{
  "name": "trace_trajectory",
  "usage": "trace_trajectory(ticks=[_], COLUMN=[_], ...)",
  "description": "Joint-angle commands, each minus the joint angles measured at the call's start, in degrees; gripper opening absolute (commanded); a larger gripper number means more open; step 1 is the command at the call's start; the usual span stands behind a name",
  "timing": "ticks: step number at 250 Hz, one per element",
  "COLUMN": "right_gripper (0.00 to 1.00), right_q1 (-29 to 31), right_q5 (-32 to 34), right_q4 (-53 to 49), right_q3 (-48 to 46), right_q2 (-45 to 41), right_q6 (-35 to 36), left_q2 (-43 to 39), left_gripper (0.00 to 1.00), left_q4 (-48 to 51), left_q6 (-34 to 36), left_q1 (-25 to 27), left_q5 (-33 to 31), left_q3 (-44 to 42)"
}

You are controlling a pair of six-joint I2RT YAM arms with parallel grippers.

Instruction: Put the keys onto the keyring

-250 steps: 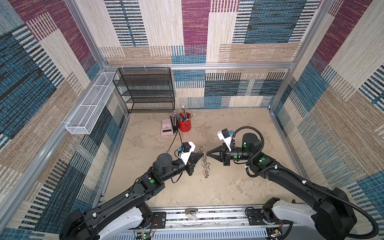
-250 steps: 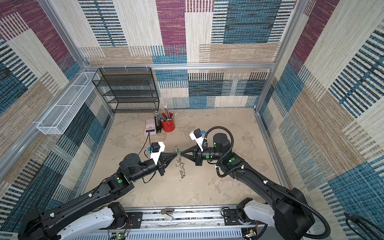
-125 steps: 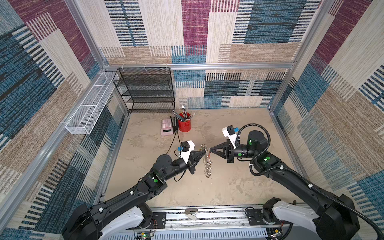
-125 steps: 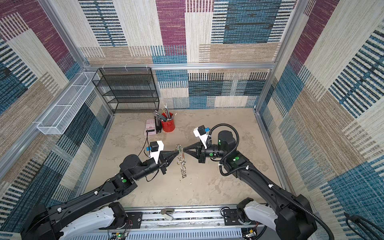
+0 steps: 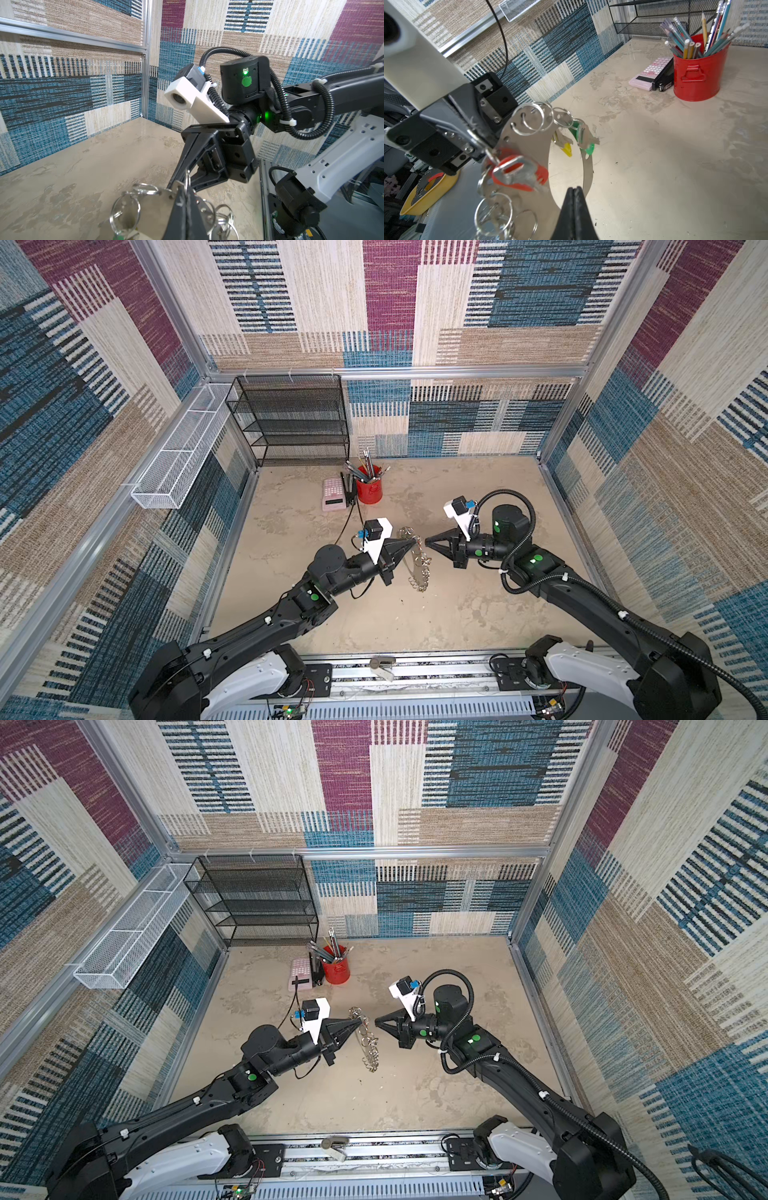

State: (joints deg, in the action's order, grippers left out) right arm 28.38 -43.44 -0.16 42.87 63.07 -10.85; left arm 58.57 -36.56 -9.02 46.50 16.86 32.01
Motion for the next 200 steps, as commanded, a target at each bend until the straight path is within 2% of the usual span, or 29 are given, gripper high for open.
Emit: trace_trajectory(ticks=[1,24,44,56,65,93,112,131,172,200], right_gripper=[0.0,0.0,0.01,0.1,0.13,0.3,0.41,0.47,0.51,0.48], right_q1=[-0.21,-0.62,-3.49,-5.17,-5.89,-6.23,-6.23,-6.23,-6.23,-6.15], right_q5=[-1.28,2.07,3.23,2.64,2.49,1.52,-1.56,-5.29,-11.75,-13.13], right_q4=[4.39,4.66,5.44,6.43,7.15,10.32,14.54,18.24,26.14,28.42], right_q3=[0.15,0.28,0.46,0.48,0.46,0.05,-1.15,-2.4,-5.2,-5.47], right_q2=[0.44,-1.27,-2.47,-3.09,-3.74,-6.63,-8.26,-8.17,-6.63,-5.55], right_q6=[-1.64,-2.04,-3.72,-5.21,-5.86,-6.41,-6.88,-7.13,-10.12,-10.83], left_q2=[0.11,-0.03,0.27,0.68,1.0,1.95,2.49,3.17,5.12,6.88], left_gripper=[0.0,0.0,0.0,0.0,0.0,0.0,0.0,0.0,0.0,0.0], left_q4=[-3.29,-3.28,-3.59,-3.83,-3.89,-4.37,-5.2,-7.42,-12.5,-17.46], left_q6=[0.47,0.66,0.41,0.15,-0.08,-0.98,-1.91,-3.55,-10.1,-13.75], left_q1=[-0.01,-0.03,-0.01,-0.01,-0.01,-0.01,-0.01,-0.19,-2.48,-3.51], left_q5=[1.16,0.81,0.89,1.27,1.65,2.42,2.63,3.1,7.1,10.51], left_q3=[1.43,1.21,1.04,1.21,1.45,1.89,1.68,1.08,0.82,0.25])
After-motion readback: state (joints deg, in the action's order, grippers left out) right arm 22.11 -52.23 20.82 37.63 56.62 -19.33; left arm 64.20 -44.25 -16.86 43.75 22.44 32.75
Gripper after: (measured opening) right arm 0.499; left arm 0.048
